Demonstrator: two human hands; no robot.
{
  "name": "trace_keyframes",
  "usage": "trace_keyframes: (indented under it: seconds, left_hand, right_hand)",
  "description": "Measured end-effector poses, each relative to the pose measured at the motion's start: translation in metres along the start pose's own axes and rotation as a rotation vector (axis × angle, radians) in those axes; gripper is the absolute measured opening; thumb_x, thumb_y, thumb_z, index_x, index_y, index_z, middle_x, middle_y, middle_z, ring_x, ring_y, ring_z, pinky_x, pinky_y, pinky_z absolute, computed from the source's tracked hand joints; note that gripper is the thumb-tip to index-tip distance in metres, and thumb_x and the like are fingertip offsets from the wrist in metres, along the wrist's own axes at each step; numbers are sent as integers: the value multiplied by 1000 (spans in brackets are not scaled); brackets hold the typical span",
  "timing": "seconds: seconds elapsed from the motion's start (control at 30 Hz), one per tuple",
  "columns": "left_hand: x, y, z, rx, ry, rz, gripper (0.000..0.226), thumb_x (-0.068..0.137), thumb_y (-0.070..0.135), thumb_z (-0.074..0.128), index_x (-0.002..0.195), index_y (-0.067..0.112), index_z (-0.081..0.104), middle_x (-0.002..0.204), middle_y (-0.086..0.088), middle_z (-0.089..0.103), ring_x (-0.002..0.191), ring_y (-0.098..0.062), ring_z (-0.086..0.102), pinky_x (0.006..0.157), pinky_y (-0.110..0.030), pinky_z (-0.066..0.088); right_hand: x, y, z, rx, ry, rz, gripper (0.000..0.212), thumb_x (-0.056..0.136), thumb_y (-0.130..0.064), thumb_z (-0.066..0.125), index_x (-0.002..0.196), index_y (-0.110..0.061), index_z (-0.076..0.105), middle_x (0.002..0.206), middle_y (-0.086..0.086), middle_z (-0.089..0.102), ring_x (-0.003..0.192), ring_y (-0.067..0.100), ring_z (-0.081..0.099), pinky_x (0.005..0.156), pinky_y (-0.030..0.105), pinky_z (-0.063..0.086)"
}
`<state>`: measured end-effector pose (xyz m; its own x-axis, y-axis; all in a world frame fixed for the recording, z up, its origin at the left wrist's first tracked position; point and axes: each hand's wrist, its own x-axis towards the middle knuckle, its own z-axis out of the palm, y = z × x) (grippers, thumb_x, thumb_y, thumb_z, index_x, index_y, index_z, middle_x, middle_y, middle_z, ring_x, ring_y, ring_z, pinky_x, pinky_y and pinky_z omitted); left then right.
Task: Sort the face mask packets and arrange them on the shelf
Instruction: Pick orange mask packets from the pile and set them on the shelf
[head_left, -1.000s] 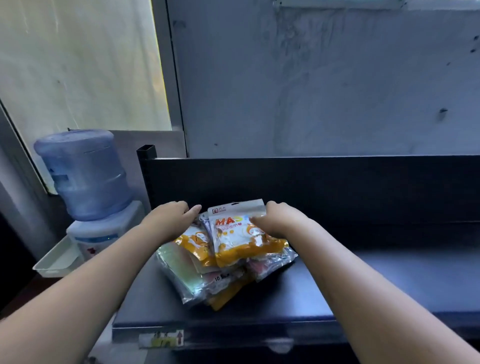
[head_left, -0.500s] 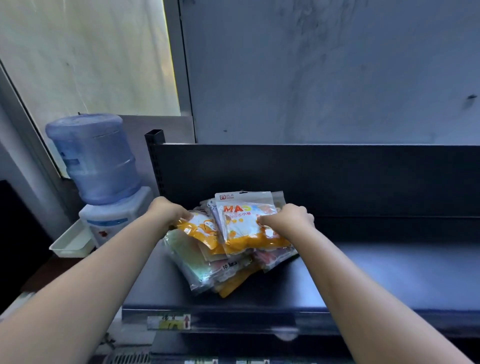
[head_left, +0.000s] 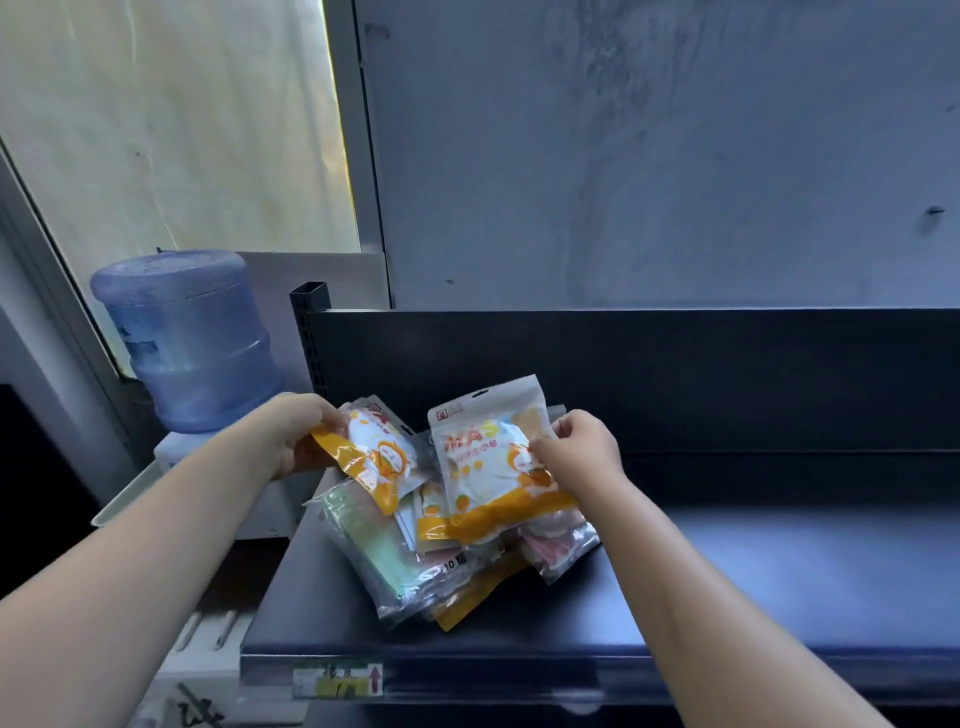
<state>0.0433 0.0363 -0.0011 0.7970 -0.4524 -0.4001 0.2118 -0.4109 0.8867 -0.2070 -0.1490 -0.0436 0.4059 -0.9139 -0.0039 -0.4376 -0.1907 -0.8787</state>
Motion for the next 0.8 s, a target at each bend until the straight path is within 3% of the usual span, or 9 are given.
trace_keyframes:
  seconds: [0.13, 0.27, 0.4, 0.57, 0.7, 0.8]
  left_hand:
    - [3, 9, -22, 33, 11, 58, 28, 93, -1, 60, 120, -8, 63, 94, -24, 74, 72, -32, 73, 78, -47, 63]
    - [1, 16, -35, -53, -6, 93, 34, 94, 4, 62, 127, -6, 62, 103, -23, 75, 76, -31, 74, 71, -44, 65]
    - [-11, 18, -38, -192, -98, 156, 28, 98, 6, 59, 124, -4, 64, 95, -19, 79, 68, -27, 78, 54, -36, 63]
    - [-27, 16, -29, -351, -260, 274, 38, 94, 3, 58, 131, 0, 64, 124, -23, 74, 104, -36, 73, 78, -39, 65]
    - [-38, 12, -7, -352, -277, 347, 31, 93, -4, 57, 119, 9, 69, 111, -17, 78, 83, -27, 78, 59, -34, 63]
    - [-40, 7, 9, -405, -314, 340, 34, 92, -3, 55, 122, 7, 69, 114, -20, 77, 90, -33, 77, 70, -42, 64]
  right_hand:
    - [-1, -5, 6, 288, -42, 38, 10, 97, -28, 60, 99, -19, 56, 99, 10, 72, 92, 32, 74, 79, 56, 63]
    - [-3, -9, 11, 495, -115, 78, 11, 103, -23, 58, 112, -17, 61, 108, 12, 74, 95, 29, 76, 81, 52, 64]
    - [-3, -10, 9, 678, -146, 208, 14, 105, -23, 57, 112, -16, 67, 105, 13, 78, 89, 32, 78, 76, 54, 64]
    - [-5, -11, -1, 825, -157, 203, 18, 106, -25, 57, 116, -14, 67, 102, 14, 80, 92, 34, 79, 80, 52, 64]
    - [-8, -11, -12, 955, -170, 211, 23, 106, -25, 57, 122, -11, 65, 104, 16, 80, 95, 37, 78, 83, 52, 62]
    - [-13, -11, -21, 1073, -200, 222, 32, 103, -29, 62, 125, -7, 64, 104, 17, 80, 87, 33, 79, 69, 41, 64]
